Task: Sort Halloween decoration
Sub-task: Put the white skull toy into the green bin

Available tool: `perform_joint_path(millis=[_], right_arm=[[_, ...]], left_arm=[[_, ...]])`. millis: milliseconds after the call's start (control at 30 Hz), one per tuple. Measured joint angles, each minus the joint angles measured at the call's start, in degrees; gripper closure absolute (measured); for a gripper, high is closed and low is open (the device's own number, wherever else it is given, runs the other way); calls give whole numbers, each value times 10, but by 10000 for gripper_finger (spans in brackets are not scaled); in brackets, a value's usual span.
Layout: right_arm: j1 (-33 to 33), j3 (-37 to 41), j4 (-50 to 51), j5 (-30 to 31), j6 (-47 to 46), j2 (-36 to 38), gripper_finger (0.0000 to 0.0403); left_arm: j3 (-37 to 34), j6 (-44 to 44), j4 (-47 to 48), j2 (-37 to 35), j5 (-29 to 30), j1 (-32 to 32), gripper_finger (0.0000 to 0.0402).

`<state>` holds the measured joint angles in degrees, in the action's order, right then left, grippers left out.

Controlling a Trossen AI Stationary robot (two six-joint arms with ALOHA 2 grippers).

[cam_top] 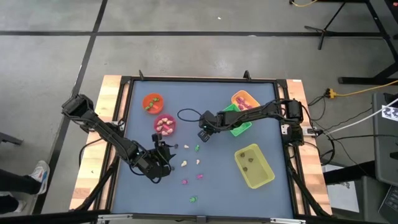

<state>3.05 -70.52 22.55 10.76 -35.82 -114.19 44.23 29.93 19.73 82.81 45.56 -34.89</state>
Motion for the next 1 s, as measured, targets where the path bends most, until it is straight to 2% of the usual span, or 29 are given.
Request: perform_joint_path(millis=[233,533,733,1000], right_arm=[[0,2,12,-53,0,42,342],[0,1,51,-125,16,113,351],[0,1,125,-99,78,160,345],[0,0,275,-30,199,194,341]], left_arm=[[0,0,0,0,0,0,241],[0,0,0,0,0,0,241],[0,0,0,0,0,0,241],[0,0,0,0,0,0,241]])
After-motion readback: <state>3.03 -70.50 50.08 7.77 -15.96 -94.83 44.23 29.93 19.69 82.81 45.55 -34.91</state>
